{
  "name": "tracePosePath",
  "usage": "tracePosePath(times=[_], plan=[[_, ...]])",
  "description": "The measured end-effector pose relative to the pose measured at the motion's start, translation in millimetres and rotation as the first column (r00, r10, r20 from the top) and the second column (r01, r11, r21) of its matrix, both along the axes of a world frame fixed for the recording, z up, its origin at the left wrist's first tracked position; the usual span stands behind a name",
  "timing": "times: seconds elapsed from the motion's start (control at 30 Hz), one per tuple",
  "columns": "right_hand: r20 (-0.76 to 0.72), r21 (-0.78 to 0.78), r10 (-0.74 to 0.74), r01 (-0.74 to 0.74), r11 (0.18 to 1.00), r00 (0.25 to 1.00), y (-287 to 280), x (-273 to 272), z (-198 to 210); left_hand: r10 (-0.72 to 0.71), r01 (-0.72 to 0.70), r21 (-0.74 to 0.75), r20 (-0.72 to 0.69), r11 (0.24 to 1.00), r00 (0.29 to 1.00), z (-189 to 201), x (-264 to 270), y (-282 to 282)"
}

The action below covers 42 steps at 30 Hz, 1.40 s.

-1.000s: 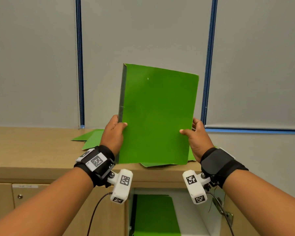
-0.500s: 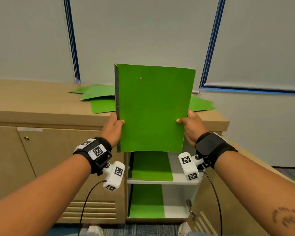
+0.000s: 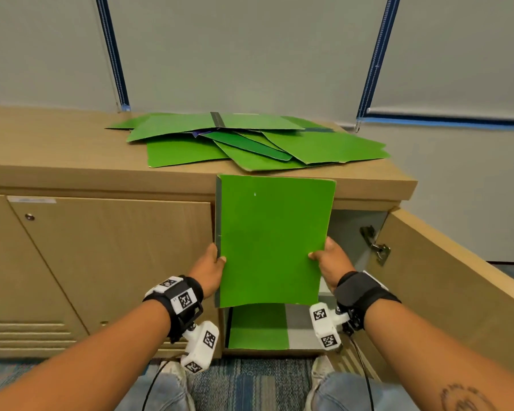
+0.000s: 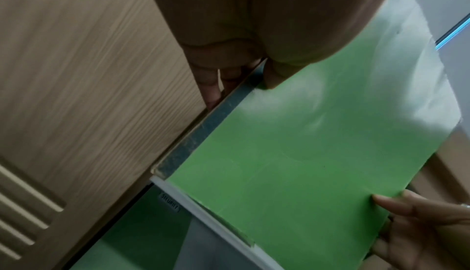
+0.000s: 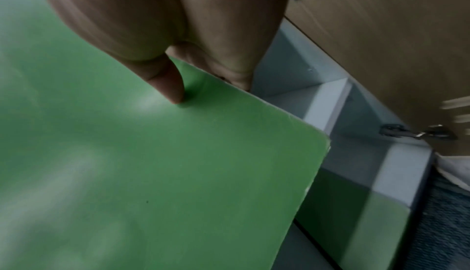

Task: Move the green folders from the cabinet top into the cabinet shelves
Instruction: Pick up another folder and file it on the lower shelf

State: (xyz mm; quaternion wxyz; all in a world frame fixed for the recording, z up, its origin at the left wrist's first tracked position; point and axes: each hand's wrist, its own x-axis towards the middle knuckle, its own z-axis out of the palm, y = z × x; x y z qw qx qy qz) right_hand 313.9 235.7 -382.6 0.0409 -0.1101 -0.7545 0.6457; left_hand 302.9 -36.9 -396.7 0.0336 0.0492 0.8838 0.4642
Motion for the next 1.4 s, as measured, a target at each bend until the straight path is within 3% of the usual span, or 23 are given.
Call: tracePosePath(times=[0.3,0.37,0.4,0.43,0.5,0.57,0.6,0.7,0.8,0.87,0.93,1.0,1.1,1.17,1.23,1.3,1.4], plan=[[0.204,0.016,-0.002,-0.001,1.0,0.979,26,-19,-79,0.059,-0.041,-0.136,0.131,0.99,0.99,-58,-7,27],[0.223,0.026,-0.013,0.008,1.0,0.975,34,-30,-92,0.067,-0.055,-0.137,0.082,0.989,0.994,-67,-8,32],[0.233,0.028,-0.018,0.011,1.0,0.972,37,-35,-96,0.054,-0.053,-0.207,-0.001,0.977,0.999,-70,-9,33],[0.236,0.009,-0.027,0.025,1.0,0.971,40,-42,-101,-0.023,-0.016,-0.358,-0.104,0.934,0.994,-73,-9,33],[0.246,-0.021,-0.051,0.058,0.998,0.968,43,-54,-105,-0.322,0.104,-0.705,-0.183,0.702,0.929,-82,-10,38],[0.249,-0.006,-0.061,0.065,0.998,0.967,42,-62,-99,-0.531,0.239,-0.861,-0.041,0.448,0.846,-93,-15,43],[0.256,0.014,-0.061,0.06,0.998,0.965,43,-66,-98,-0.555,0.297,-0.876,0.041,0.38,0.831,-99,-19,46],[0.289,0.104,-0.067,0.038,0.994,0.955,45,-85,-102,-0.529,0.4,-0.864,0.196,0.304,0.826,-111,-38,50],[0.318,0.144,-0.064,0.018,0.989,0.946,48,-109,-121,-0.497,0.464,-0.824,0.269,0.324,0.825,-116,-55,55],[0.34,0.256,-0.039,-0.053,0.965,0.939,45,-120,-125,-0.485,0.516,-0.798,0.333,0.311,0.809,-118,-63,58],[0.383,0.396,0.035,-0.198,0.897,0.923,41,-126,-124,-0.462,0.545,-0.784,0.381,0.299,0.801,-119,-69,61],[0.472,0.513,0.115,-0.379,0.771,0.874,35,-130,-124,-0.436,0.549,-0.786,0.403,0.285,0.804,-122,-77,61],[0.562,0.677,0.242,-0.607,0.416,0.791,24,-130,-124,-0.395,0.549,-0.793,0.43,0.265,0.812,-127,-89,59],[0.627,0.704,0.309,-0.69,0.17,0.716,17,-126,-126,-0.373,0.534,-0.798,0.423,0.279,0.826,-129,-95,59],[0.671,0.701,0.324,-0.713,0.016,0.667,9,-122,-132,-0.358,0.521,-0.8,0.412,0.297,0.838,-131,-99,60],[0.677,0.711,0.326,-0.7,-0.06,0.66,0,-123,-140,-0.34,0.509,-0.803,0.407,0.31,0.848,-133,-101,61],[0.649,0.742,0.32,-0.667,-0.067,0.69,-9,-133,-149,-0.336,0.463,-0.819,0.354,0.339,0.873,-135,-100,62]])
